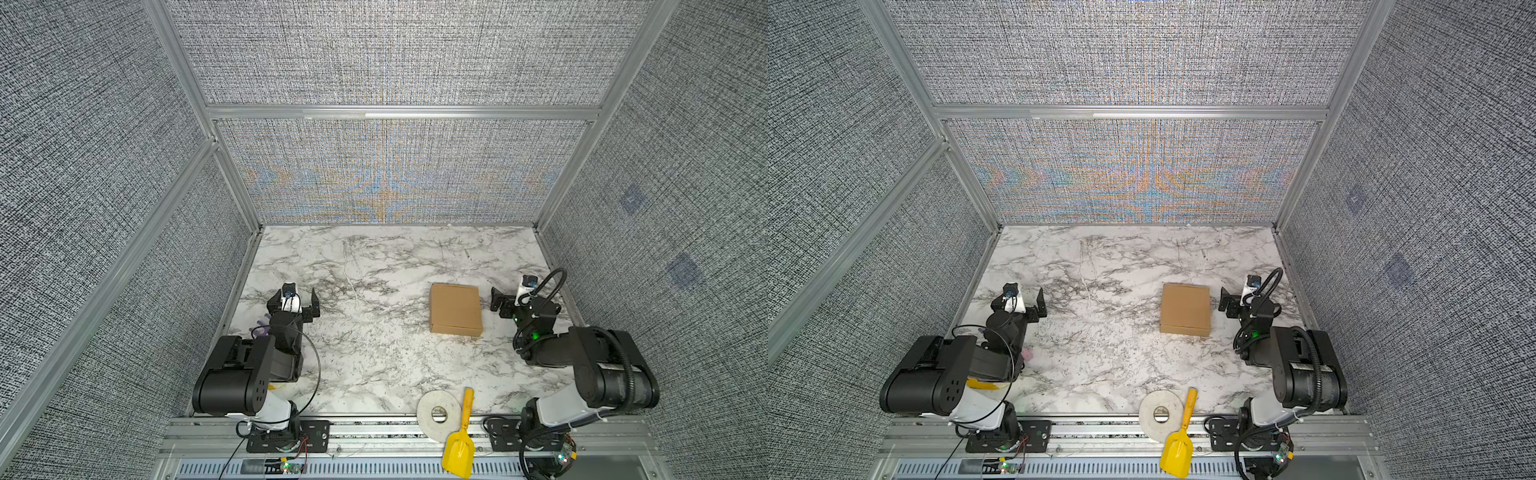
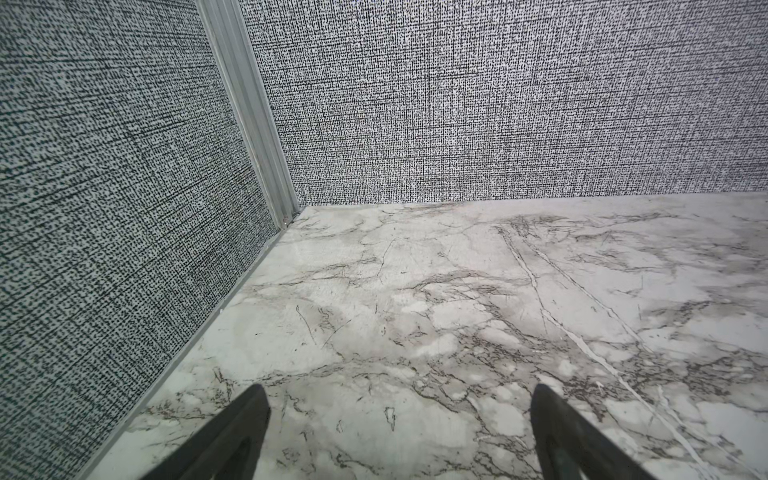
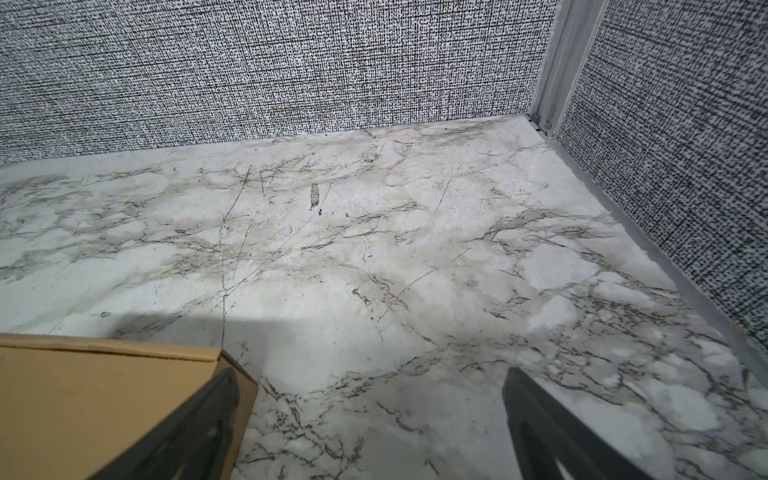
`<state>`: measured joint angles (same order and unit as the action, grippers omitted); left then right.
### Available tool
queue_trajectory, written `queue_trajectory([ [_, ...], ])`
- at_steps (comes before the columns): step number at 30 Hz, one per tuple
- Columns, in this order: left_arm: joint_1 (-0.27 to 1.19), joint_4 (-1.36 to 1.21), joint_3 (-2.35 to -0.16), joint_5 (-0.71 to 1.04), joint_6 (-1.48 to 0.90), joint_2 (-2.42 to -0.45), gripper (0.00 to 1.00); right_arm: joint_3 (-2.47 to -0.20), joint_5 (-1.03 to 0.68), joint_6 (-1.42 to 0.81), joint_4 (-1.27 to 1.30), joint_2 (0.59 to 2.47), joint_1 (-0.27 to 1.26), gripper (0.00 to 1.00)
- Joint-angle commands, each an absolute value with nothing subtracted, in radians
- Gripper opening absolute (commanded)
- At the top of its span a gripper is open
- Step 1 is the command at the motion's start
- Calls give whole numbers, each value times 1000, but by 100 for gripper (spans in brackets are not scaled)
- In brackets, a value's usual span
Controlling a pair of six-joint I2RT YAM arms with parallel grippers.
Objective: Fold the paper box
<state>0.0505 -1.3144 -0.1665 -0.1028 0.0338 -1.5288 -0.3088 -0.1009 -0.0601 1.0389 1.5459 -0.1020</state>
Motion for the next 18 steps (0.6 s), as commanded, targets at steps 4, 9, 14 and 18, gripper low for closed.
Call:
queue_trajectory([
  [4, 52, -1355, -164, -112, 37, -1531, 99, -316, -89, -49, 1045, 1546, -98, 99],
  [9, 53, -1355, -164, -112, 37, -1530, 99, -316, -89, -50, 1043, 1545, -97, 99],
  [14, 52, -1349, -168, -110, 37, -1532, 99, -316, -83, -48, 1040, 1545, -95, 99],
  [18, 54, -1386, -148, -115, 41, -1531, 99, -317, -84, -48, 1041, 1545, -95, 99],
])
